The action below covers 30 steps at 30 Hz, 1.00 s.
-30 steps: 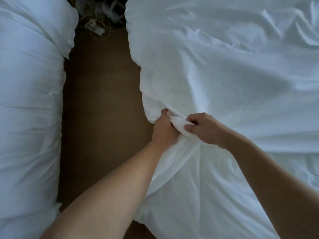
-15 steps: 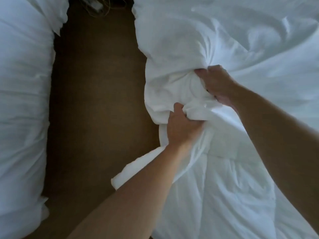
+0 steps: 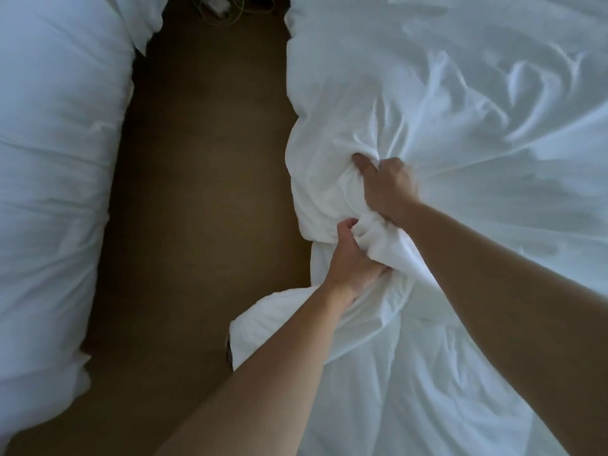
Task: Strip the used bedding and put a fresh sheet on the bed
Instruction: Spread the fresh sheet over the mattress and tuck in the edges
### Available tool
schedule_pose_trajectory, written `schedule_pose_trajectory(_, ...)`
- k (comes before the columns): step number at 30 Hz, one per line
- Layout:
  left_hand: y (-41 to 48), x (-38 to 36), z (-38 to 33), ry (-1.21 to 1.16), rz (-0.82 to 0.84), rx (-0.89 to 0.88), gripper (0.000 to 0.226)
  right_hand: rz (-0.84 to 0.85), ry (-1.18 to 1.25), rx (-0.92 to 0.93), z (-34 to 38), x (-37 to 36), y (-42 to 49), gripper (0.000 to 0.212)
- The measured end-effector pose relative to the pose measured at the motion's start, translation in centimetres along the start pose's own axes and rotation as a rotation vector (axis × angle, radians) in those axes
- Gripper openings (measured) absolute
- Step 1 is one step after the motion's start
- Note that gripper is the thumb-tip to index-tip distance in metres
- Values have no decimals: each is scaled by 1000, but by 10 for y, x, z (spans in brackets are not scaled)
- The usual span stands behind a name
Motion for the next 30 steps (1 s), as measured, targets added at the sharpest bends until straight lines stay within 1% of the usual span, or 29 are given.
schedule_pose_trajectory(3,-1,-12,-8,-13,1,-71,93,-108,140,-13,4,24,7,66)
schedule_pose_trajectory(4,-3,-16,-11,31,-15,-110,92,-132,186,-21,5,29,7,66)
schedule_pose_trajectory(5,-2,-19,-17,122,-58,-177,86,-147,220,-29,6,32,6,68)
schedule_pose_trajectory(6,-2,-21,-23,247,-131,-259,74,-151,244,-36,7,33,3,70)
schedule_pose_trajectory(7,-2,-20,-31,367,-230,-329,61,-152,263,-31,7,33,2,72)
schedule_pose_trajectory(8,-1,-17,-36,446,-326,-349,55,-150,268,-9,9,34,0,73)
schedule_pose_trajectory(10,4,-11,-39,473,-454,-254,55,-124,230,48,10,37,0,75)
schedule_pose_trajectory(12,9,-2,-38,500,-532,-153,58,-83,153,71,-2,38,1,74)
schedule_pose_trajectory(14,12,0,-35,573,-542,-177,61,-68,122,48,-25,40,1,72)
schedule_pose_trajectory(16,15,2,-33,639,-499,-246,56,-92,135,9,-47,45,3,67)
schedule_pose_trajectory(19,18,4,-30,703,-440,-342,50,-197,157,-51,-67,66,21,66)
schedule_pose_trajectory(22,17,5,-28,759,-477,-346,56,-317,149,-101,-91,97,38,67)
schedule_pose_trajectory(24,15,4,-23,704,-548,-282,57,-311,106,-99,-108,109,36,63)
schedule_pose_trajectory(26,13,5,-22,601,-644,-184,57,-221,14,-36,-115,104,23,53)
schedule_pose_trajectory(27,12,4,-23,585,-687,-170,58,-174,-26,27,-111,98,15,45)
schedule_pose_trajectory(28,12,0,-25,617,-710,-188,61,-167,-48,105,-101,94,10,35)
schedule_pose_trajectory(29,12,-4,-27,661,-706,-212,64,-194,-27,195,-86,94,9,30)
schedule_pose_trajectory(30,12,-7,-28,684,-675,-218,65,-213,44,284,-66,94,13,35)
Point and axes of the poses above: each hand's wrist, its own y-axis towards the middle knuckle, its own x-axis out of the back of the hand, z = x × y, the point moved 7 cm from there along y, towards the middle knuckle, and after that the axes turned 15 degrees about -z, right-handed, at the moved point
